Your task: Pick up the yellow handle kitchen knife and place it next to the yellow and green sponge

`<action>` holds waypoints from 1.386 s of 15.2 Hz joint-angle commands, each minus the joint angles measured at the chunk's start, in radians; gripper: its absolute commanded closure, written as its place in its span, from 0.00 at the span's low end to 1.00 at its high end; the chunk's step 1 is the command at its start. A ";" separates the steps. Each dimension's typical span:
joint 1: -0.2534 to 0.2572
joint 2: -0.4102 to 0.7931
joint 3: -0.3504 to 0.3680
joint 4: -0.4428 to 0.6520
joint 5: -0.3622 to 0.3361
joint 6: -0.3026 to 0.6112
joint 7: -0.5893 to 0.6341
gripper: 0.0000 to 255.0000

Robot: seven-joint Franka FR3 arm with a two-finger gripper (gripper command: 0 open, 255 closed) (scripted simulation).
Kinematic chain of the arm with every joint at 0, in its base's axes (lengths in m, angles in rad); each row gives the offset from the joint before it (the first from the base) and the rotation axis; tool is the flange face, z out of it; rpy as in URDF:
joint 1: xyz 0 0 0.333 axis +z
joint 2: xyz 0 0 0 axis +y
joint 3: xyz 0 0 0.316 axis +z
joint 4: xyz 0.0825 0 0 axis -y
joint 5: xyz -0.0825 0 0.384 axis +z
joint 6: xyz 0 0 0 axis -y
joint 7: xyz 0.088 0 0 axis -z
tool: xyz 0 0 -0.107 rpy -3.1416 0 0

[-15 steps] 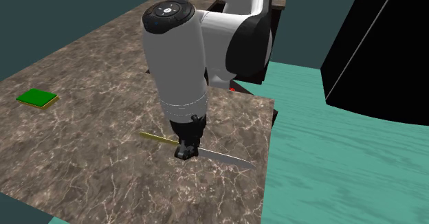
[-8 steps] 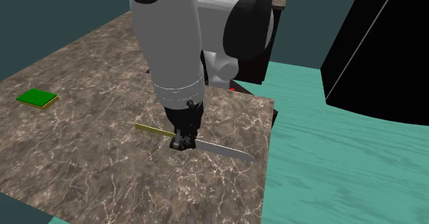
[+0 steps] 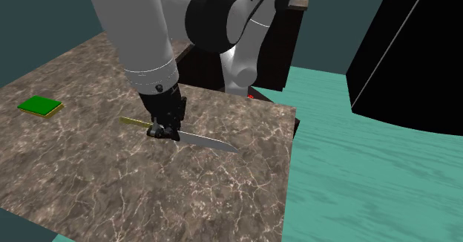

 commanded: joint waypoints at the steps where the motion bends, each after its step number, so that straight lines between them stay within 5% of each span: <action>1: -0.012 -0.007 -0.040 -0.022 -0.008 0.005 -0.055 1.00; 11: -0.097 0.040 -0.197 -0.027 -0.086 0.016 -0.276 1.00; 21: -0.196 0.184 -0.313 0.080 -0.182 0.024 -0.456 1.00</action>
